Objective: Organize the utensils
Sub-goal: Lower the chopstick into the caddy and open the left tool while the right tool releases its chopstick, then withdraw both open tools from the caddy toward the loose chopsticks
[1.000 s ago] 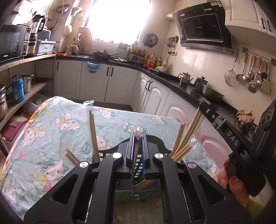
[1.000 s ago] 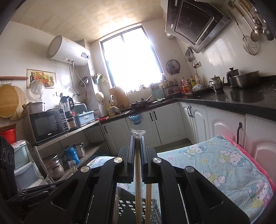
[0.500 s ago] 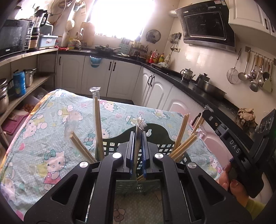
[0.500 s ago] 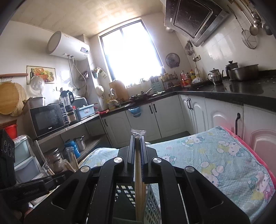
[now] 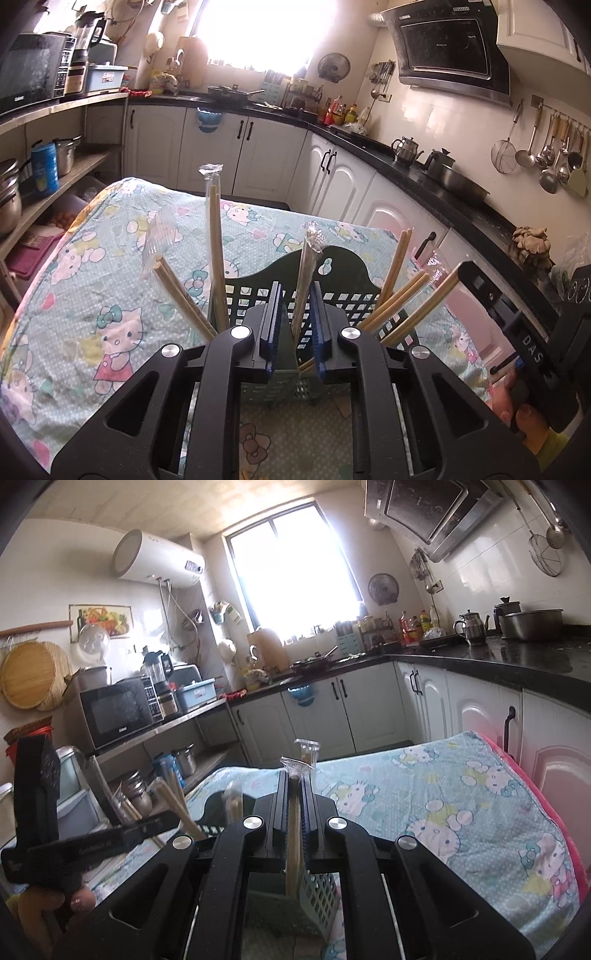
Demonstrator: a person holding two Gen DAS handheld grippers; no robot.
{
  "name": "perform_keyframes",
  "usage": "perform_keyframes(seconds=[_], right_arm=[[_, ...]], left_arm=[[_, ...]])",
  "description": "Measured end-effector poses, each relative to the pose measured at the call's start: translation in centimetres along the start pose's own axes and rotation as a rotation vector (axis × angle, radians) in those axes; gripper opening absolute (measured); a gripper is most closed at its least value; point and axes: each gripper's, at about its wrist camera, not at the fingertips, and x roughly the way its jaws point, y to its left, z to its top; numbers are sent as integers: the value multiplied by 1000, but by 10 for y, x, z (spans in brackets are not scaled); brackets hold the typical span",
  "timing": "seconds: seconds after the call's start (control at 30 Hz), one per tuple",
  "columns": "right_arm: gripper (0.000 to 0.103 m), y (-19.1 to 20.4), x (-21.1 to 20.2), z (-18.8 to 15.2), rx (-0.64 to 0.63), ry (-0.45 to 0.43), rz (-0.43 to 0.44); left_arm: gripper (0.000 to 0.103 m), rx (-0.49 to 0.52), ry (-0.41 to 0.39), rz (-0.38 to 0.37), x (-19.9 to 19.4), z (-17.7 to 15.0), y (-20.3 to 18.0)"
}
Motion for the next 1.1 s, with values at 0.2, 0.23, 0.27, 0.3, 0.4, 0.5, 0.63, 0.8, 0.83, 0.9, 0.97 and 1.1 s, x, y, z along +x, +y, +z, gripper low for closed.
perform_keyframes(seconds=[0.2,0.23,0.27,0.3,0.4,0.5,0.63,0.8,0.83,0.9,0.97,1.1], right_arm=[[7,0,-6,-3,2,21,8],[7,0,-8,-3,3,24,10],[7,1,-8,-3,3,27,11],[8,1,-9,-3,3,29,11],[11,1,-12,-4,0,40,8],[12,-1,-12,-5,2,55,1],[12,-2,-15,-6,7,70,-2],[18,-2,-20,-7,13,77,0],[19,-2,-20,-6,17,78,4],[20,-1,-23,-7,19,80,11],[21,1,-25,-8,18,79,15],[27,6,-32,-10,5,87,27]], left_arm=[[15,11,14,3,-3,-1,-3],[15,12,17,4,-4,-2,-4],[16,12,18,4,-5,-2,-4],[16,11,19,4,-5,-3,-4],[22,5,24,5,-9,-4,-3],[23,3,28,4,-12,-7,-4],[29,8,29,3,-19,-13,-7],[35,7,27,4,-28,-17,-8],[36,7,26,6,-29,-18,-9],[37,5,25,6,-31,-20,-10],[39,3,28,7,-33,-23,-10],[45,0,35,8,-36,-28,-9]])
